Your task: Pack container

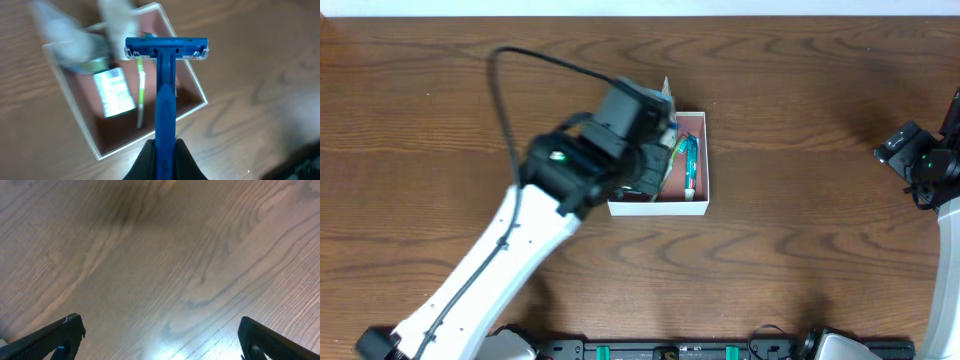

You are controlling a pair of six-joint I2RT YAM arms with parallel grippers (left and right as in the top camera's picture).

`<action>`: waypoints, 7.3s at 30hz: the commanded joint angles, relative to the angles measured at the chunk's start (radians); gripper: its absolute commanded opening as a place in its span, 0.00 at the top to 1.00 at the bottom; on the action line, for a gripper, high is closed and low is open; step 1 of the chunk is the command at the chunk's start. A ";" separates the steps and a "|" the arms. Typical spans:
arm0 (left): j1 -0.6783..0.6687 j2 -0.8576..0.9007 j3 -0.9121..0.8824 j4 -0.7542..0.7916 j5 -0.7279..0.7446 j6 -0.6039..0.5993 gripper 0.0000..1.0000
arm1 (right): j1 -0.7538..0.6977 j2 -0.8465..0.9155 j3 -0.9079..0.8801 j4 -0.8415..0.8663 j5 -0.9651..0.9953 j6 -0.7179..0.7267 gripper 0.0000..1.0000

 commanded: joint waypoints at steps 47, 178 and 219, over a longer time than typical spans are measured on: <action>-0.076 0.388 -0.006 0.330 -0.234 -0.315 0.56 | -0.009 0.002 0.002 -0.001 0.003 0.014 0.01; 0.605 -1.481 -1.544 0.927 0.158 0.020 0.02 | -0.009 0.002 0.002 -0.001 0.003 0.014 0.01; 0.605 -1.481 -1.544 0.927 0.158 0.020 0.02 | 0.306 -0.892 -0.906 0.828 -0.458 -0.384 0.01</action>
